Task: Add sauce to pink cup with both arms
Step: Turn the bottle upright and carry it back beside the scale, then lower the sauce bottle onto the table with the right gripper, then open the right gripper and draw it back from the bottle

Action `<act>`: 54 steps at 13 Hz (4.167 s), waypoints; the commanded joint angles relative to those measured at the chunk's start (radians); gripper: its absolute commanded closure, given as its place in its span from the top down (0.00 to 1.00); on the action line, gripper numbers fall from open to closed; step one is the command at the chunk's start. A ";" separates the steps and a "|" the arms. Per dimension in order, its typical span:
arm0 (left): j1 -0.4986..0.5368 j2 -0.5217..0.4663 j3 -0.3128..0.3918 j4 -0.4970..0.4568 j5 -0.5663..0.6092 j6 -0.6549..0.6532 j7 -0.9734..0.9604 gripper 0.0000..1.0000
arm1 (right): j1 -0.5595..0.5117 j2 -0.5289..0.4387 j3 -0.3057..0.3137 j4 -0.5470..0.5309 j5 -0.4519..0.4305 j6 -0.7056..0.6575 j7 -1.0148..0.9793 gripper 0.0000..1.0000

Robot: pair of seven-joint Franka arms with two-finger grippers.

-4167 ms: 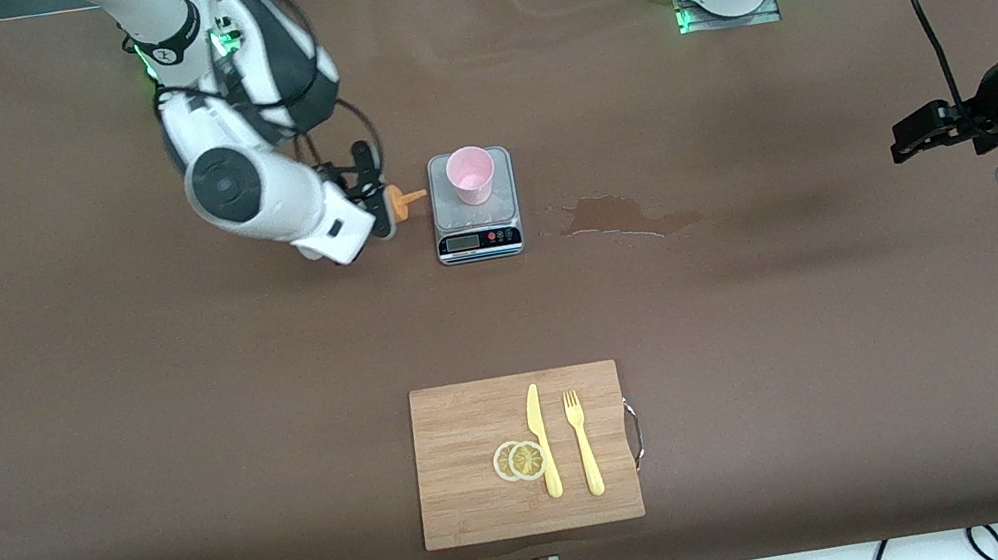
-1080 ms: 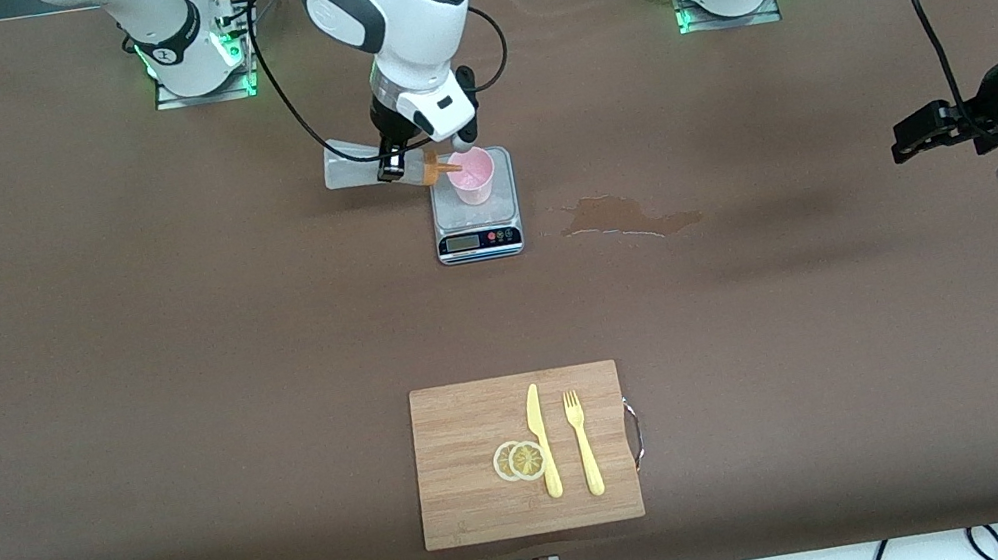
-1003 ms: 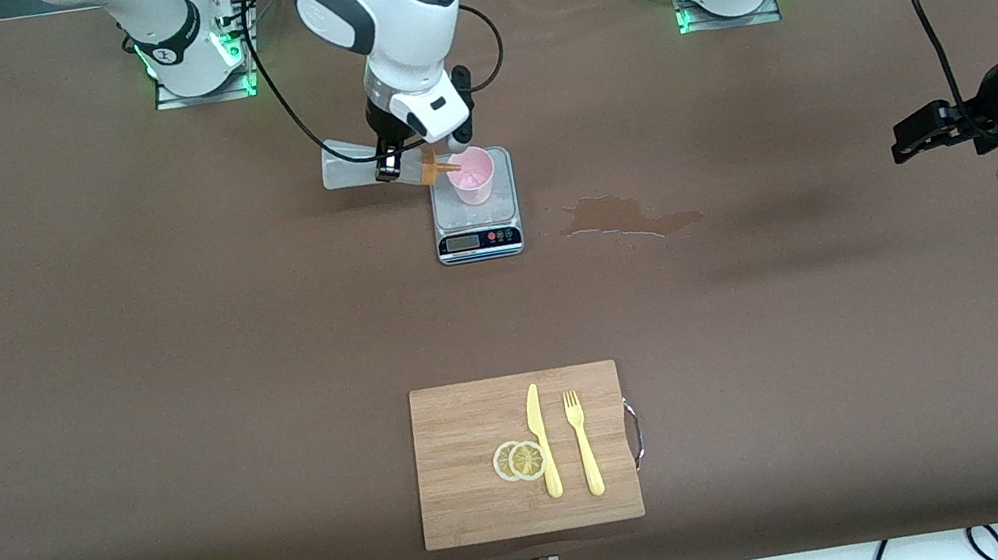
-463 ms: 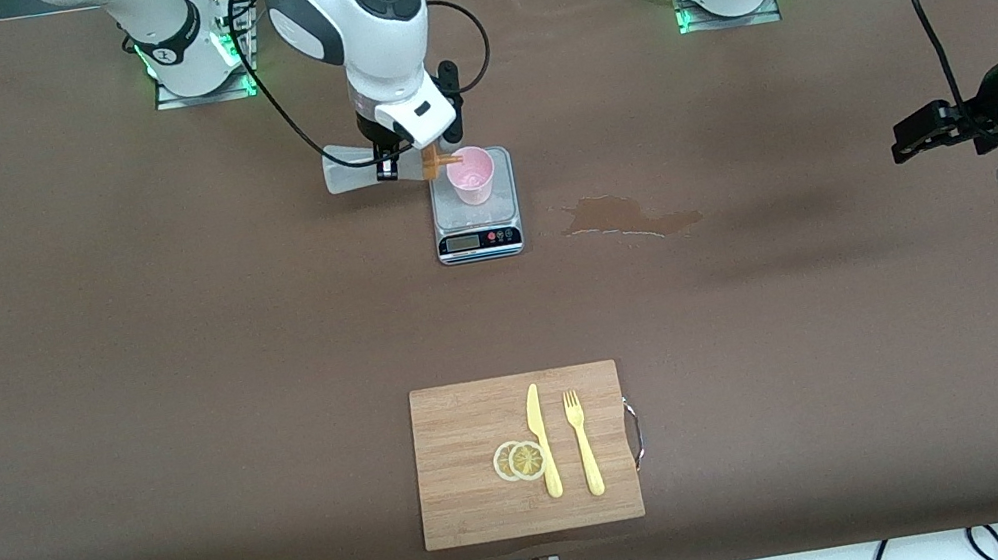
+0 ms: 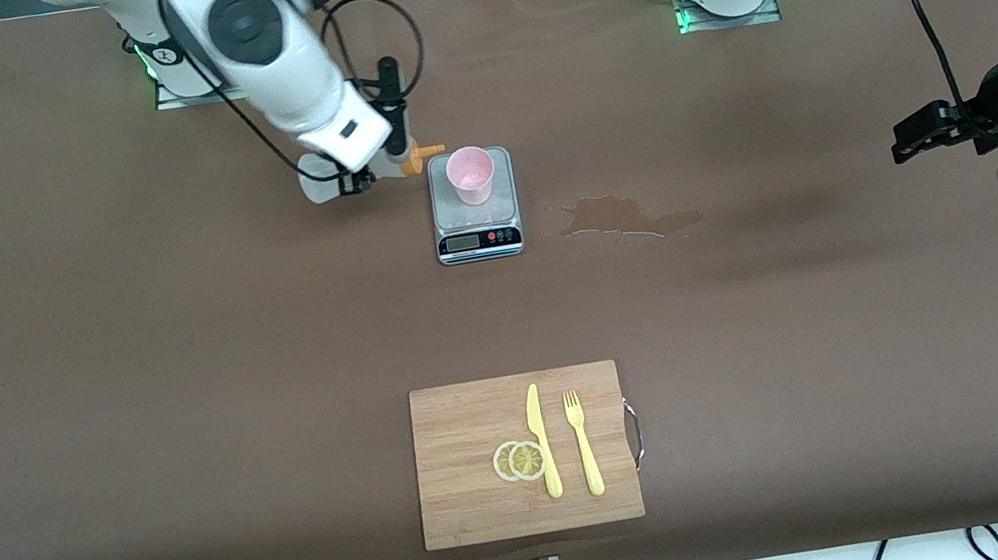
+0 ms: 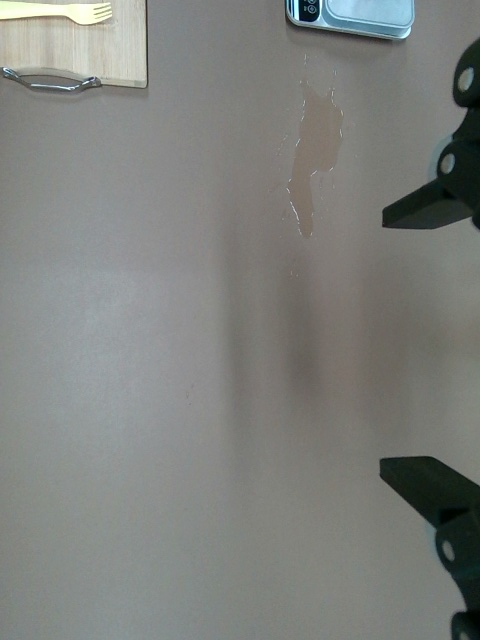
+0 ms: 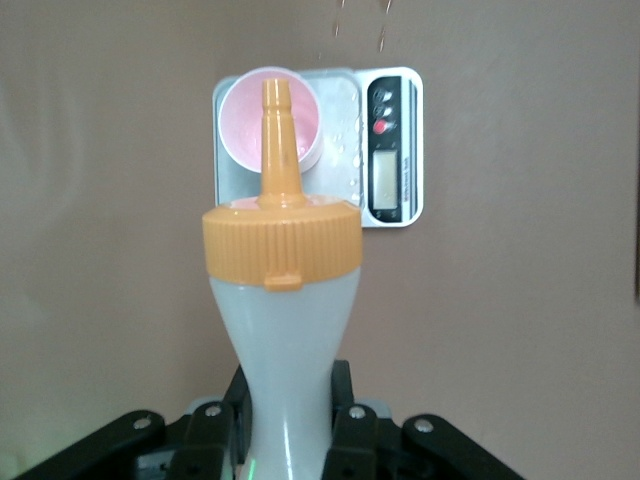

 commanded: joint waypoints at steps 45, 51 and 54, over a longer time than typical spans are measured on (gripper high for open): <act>0.001 0.014 -0.003 0.031 0.007 -0.021 0.016 1.00 | -0.984 0.807 -0.057 0.275 0.870 -0.907 -1.656 1.00; -0.002 0.014 -0.003 0.031 0.007 -0.021 0.016 1.00 | -1.106 0.791 -0.072 0.458 0.715 -0.977 -1.413 1.00; -0.004 0.015 -0.003 0.031 0.009 -0.021 0.014 1.00 | -1.101 0.756 -0.098 0.555 0.725 -1.064 -1.108 1.00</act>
